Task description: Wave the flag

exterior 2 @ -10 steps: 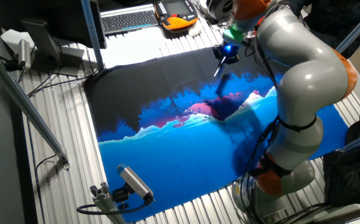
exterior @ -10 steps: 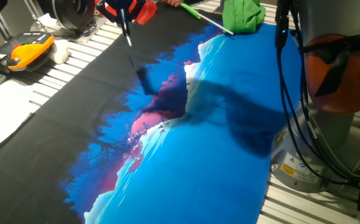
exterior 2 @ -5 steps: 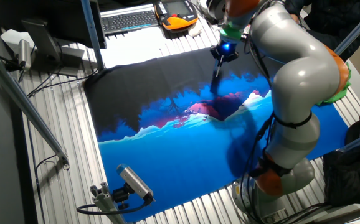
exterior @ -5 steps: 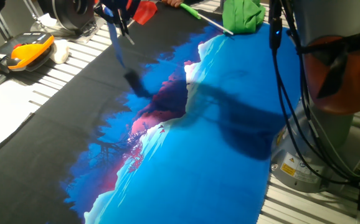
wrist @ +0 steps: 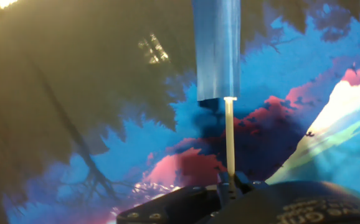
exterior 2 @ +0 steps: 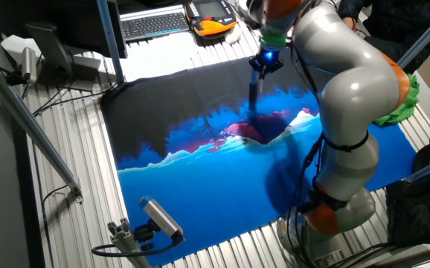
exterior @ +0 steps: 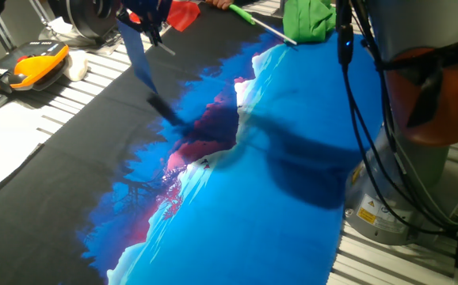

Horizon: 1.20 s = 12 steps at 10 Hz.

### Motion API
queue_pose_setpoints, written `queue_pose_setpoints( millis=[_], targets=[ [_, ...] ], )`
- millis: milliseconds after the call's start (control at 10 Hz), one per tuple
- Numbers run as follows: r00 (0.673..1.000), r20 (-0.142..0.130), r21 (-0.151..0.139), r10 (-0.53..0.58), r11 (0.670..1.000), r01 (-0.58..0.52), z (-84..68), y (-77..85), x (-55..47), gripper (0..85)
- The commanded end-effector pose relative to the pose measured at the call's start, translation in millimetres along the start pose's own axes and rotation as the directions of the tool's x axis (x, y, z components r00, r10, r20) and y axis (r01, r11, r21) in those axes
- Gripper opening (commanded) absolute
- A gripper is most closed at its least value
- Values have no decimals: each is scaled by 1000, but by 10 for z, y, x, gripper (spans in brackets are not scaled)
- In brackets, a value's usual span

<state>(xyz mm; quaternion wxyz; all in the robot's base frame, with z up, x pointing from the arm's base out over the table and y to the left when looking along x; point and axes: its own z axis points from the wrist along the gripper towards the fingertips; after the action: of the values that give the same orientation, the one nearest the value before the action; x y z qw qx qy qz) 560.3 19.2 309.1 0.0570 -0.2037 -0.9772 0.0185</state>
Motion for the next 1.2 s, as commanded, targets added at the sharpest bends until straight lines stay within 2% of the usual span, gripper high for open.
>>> queue_pose_setpoints(
  millis=[0, 200, 400, 500, 600, 800, 1000, 1100],
  targets=[
    [934, 10, 47, -357, 933, 356, 1, 5, 2, 0],
    [898, -2, 92, -441, 894, 439, 2, 12, -3, 0],
    [873, -5, 88, -488, 869, 487, 3, 26, 1, 0],
    [879, -2, 78, -476, 877, 475, 10, 46, 27, 0],
    [879, 1, 91, -477, 875, 475, 18, 39, 29, 0],
    [859, 7, 116, -512, 854, 508, 29, -130, -96, 0],
    [880, 0, 156, -475, 869, 469, 30, -383, -229, 0],
    [868, -1, 167, -497, 855, 490, 22, -549, -296, 0]
  ],
)
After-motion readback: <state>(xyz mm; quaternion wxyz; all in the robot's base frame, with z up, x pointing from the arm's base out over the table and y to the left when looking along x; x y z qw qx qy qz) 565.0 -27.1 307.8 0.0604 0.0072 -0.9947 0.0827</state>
